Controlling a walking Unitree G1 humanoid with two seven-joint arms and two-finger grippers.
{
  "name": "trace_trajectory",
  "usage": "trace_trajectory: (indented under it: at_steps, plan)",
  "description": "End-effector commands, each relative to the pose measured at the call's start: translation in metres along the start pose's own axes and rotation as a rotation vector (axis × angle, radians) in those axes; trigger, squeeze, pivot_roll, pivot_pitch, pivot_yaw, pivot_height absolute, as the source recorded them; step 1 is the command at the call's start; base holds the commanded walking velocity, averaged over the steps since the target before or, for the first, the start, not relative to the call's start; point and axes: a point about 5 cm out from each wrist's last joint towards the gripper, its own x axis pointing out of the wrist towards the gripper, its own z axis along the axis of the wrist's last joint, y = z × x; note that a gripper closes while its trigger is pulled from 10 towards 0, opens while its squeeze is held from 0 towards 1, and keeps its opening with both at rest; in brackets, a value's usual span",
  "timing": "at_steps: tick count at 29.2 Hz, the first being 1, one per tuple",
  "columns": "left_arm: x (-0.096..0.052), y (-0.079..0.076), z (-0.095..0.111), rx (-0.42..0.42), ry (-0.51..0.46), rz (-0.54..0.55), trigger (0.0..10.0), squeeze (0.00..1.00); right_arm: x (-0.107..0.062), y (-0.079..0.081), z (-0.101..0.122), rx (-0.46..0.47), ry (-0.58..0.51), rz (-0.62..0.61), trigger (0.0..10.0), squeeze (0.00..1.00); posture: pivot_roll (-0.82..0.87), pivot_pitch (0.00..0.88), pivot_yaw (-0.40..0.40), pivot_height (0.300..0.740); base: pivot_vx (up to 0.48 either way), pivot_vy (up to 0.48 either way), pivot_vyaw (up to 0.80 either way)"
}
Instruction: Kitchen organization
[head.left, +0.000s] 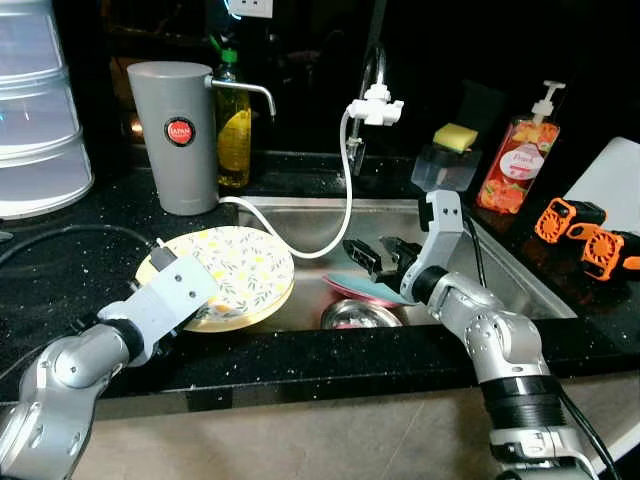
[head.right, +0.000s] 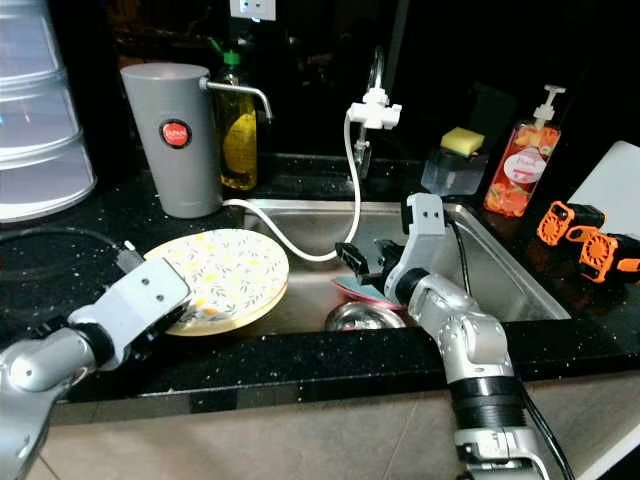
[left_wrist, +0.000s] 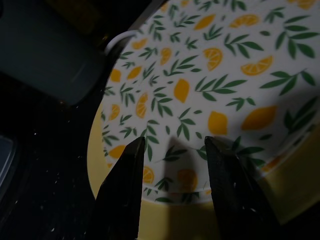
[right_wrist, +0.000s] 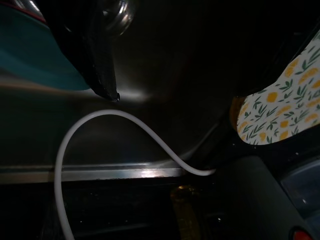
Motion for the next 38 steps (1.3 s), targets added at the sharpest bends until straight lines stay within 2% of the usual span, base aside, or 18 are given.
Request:
trace_trajectory:
  at_steps: [1, 6, 7, 9, 15, 19, 22, 27, 31, 33, 35, 38]
  plan:
    - [0.003, -0.012, -0.017, -0.046, 0.085, -0.027, 10.0, 0.0, 0.0, 0.001, 0.002, -0.049, -0.003, 0.004, 10.0, 0.0, 0.16, 0.051, -0.101, 0.74, 0.0, 0.0, 0.0]
    - [0.006, -0.014, -0.021, -0.072, 0.119, 0.015, 10.0, 0.0, 0.005, 0.009, -0.002, -0.078, 0.008, 0.03, 10.0, 0.0, 0.16, 0.052, -0.104, 0.74, 0.0, 0.0, 0.0]
    - [0.007, -0.015, -0.022, -0.097, 0.142, 0.036, 10.0, 0.0, 0.009, 0.015, -0.006, -0.08, 0.017, 0.048, 10.0, 0.0, 0.17, 0.054, -0.103, 0.74, 0.0, 0.0, 0.0]
    - [0.007, -0.015, -0.022, -0.097, 0.142, 0.036, 10.0, 0.0, 0.009, 0.015, -0.006, -0.08, 0.017, 0.048, 10.0, 0.0, 0.17, 0.054, -0.103, 0.74, 0.0, 0.0, 0.0]
    - [0.004, -0.02, -0.029, -0.119, 0.191, 0.046, 10.0, 0.0, 0.023, 0.034, -0.022, -0.095, 0.06, 0.076, 10.0, 0.0, 0.17, 0.057, -0.108, 0.74, 0.0, 0.0, 0.0]
    - [0.003, -0.021, -0.03, -0.125, 0.198, 0.05, 10.0, 0.0, 0.028, 0.043, -0.032, -0.021, 0.091, 0.114, 10.0, 0.0, 0.18, 0.059, -0.114, 0.74, 0.0, 0.0, 0.0]
    - [0.003, -0.022, -0.029, -0.13, 0.201, 0.055, 10.0, 0.0, 0.027, 0.051, -0.03, 0.066, 0.092, 0.203, 10.0, 0.0, 0.18, 0.06, -0.117, 0.74, 0.0, 0.0, 0.0]
    - [0.005, -0.021, -0.025, -0.139, 0.182, 0.066, 10.0, 0.0, 0.027, 0.048, -0.017, 0.085, 0.026, 0.205, 10.0, 0.0, 0.18, 0.06, -0.121, 0.74, 0.0, 0.0, 0.0]
    - [0.01, -0.017, -0.016, -0.163, 0.148, 0.085, 10.0, 0.0, 0.028, 0.04, -0.002, 0.094, -0.045, 0.172, 10.0, 0.0, 0.18, 0.06, -0.12, 0.74, 0.0, 0.0, 0.0]
    - [0.014, -0.01, -0.01, -0.17, 0.116, 0.106, 10.0, 0.0, 0.028, 0.037, 0.006, 0.135, -0.074, 0.169, 10.0, 0.0, 0.17, 0.057, -0.112, 0.74, 0.0, 0.0, 0.0]
    - [0.018, -0.001, -0.002, -0.159, 0.076, 0.14, 10.0, 0.0, 0.027, 0.041, 0.006, 0.137, -0.071, 0.205, 10.0, 0.0, 0.17, 0.058, -0.112, 0.74, 0.0, 0.0, 0.0]
    - [0.021, 0.009, 0.008, -0.178, 0.037, 0.185, 10.0, 0.0, 0.025, 0.053, -0.006, 0.076, -0.014, 0.27, 10.0, 0.0, 0.17, 0.058, -0.11, 0.74, 0.0, 0.0, 0.0]
